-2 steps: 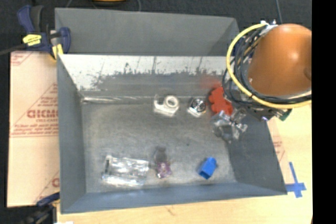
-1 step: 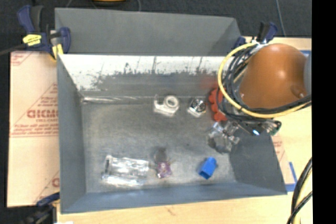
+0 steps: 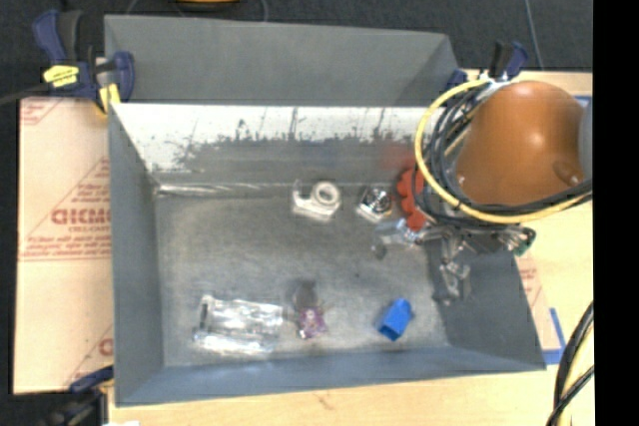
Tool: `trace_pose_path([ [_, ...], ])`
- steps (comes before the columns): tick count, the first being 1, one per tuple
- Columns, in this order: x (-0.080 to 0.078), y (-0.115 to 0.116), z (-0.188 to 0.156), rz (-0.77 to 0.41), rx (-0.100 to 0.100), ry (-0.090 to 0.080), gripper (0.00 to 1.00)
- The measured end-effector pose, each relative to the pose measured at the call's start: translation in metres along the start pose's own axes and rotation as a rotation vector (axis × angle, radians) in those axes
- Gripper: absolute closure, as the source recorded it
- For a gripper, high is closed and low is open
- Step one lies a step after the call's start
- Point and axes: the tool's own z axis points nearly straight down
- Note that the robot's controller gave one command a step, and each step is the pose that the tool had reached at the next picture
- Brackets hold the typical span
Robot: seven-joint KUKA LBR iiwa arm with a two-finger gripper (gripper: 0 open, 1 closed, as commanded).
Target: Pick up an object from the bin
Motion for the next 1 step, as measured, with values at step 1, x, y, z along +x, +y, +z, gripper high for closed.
trace_pose_path([
  [1,0.0244,0.0329,0.0780,-0.267,-0.006,0.003,0.00],
])
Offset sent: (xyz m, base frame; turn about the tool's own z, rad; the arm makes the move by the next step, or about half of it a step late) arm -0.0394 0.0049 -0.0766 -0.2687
